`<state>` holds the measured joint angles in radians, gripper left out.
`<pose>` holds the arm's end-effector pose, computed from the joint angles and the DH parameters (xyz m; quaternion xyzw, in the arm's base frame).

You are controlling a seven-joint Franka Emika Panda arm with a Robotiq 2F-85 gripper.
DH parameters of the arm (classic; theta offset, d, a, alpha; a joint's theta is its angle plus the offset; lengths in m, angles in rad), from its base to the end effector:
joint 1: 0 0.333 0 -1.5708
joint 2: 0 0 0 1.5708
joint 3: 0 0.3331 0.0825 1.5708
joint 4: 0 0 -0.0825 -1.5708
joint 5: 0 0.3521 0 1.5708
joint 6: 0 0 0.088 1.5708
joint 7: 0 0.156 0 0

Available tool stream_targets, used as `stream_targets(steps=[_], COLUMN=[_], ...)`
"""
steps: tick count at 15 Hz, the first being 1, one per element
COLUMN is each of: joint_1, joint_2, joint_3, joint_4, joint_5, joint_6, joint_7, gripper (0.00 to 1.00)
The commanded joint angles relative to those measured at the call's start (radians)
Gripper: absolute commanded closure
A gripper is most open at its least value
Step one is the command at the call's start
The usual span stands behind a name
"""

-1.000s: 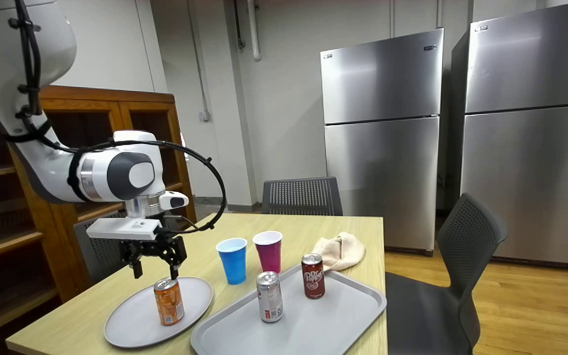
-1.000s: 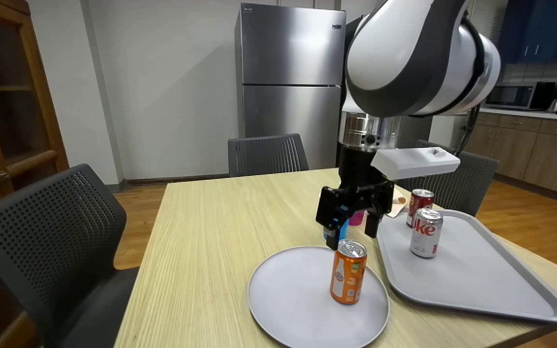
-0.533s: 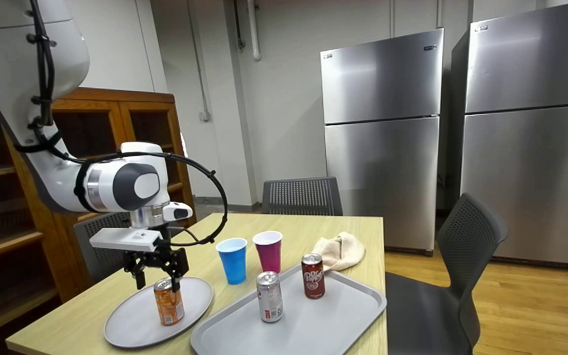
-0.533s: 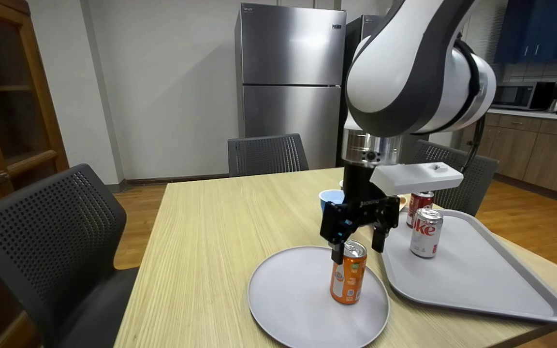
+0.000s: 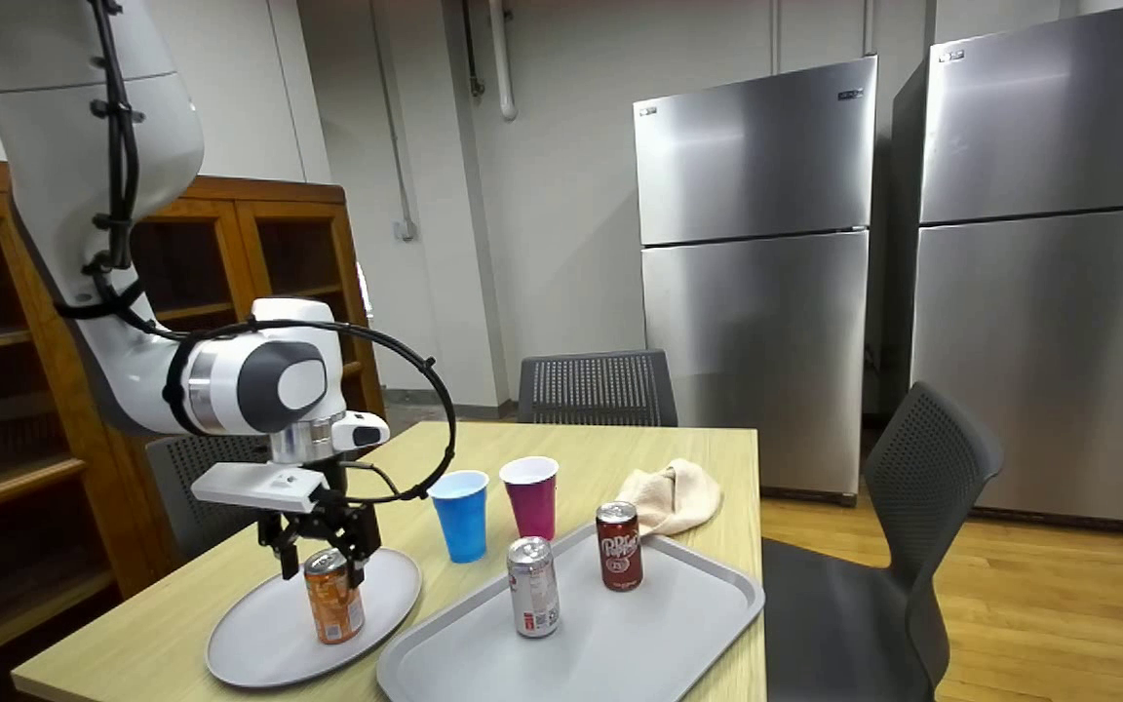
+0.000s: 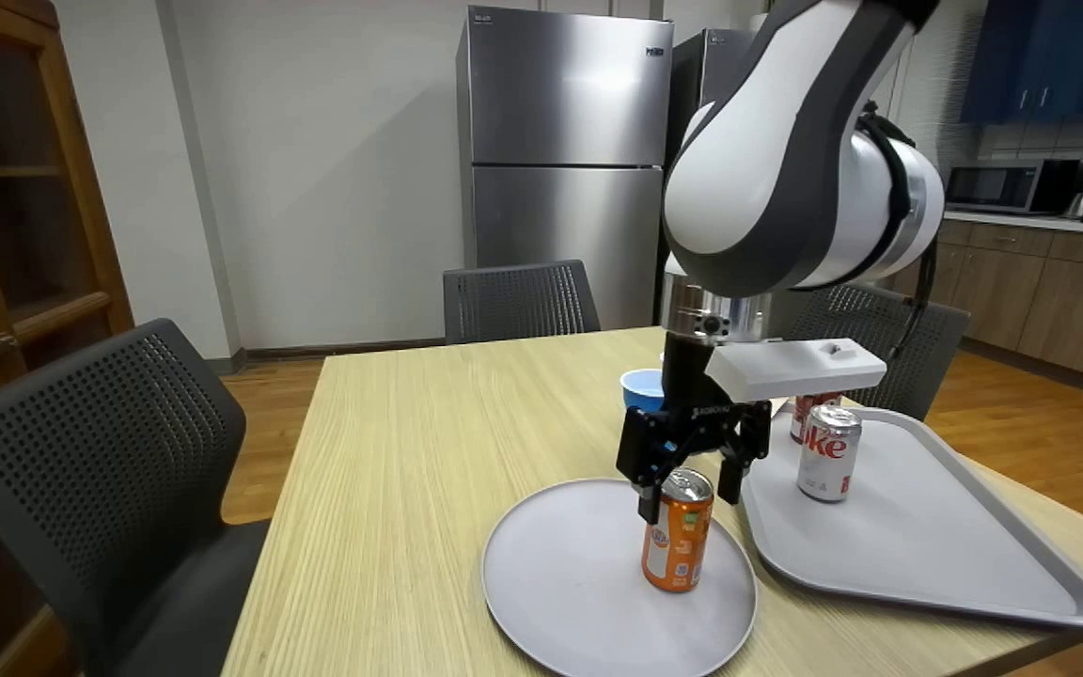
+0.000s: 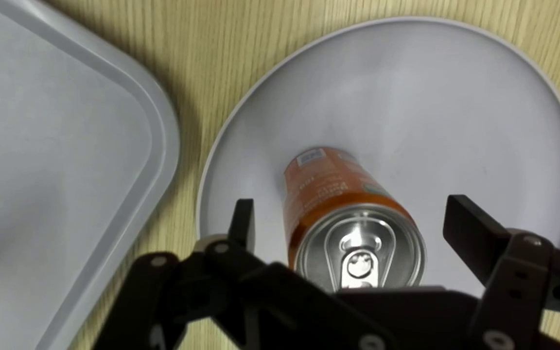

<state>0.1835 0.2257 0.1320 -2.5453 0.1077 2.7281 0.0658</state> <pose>0.4187 0.1378 0.1820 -0.9964 -0.0736 0.0275 0.0307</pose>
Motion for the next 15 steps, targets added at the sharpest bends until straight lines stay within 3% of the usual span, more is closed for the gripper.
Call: stream_targets(steps=[1, 4, 5, 7, 10, 11, 15], joint_1=[-0.016, -0.019, -0.021, -0.023, -0.029, -0.031, -0.029], joint_2=[0.044, 0.067, 0.072, 0.075, 0.051, 0.036, -0.020], joint_3=[0.010, 0.009, 0.010, 0.010, 0.005, 0.003, -0.015], joint_4=[0.047, 0.073, 0.078, 0.083, 0.075, 0.069, 0.062], joint_5=[0.008, 0.006, 0.006, 0.005, -0.002, -0.006, -0.032], joint_6=[0.015, 0.017, 0.019, 0.016, 0.006, 0.003, -0.019], joint_7=[0.015, 0.008, 0.005, 0.003, 0.000, -0.002, 0.003], gripper=[0.00, 0.00, 0.25, 0.32, 0.58, 0.62, 0.62])
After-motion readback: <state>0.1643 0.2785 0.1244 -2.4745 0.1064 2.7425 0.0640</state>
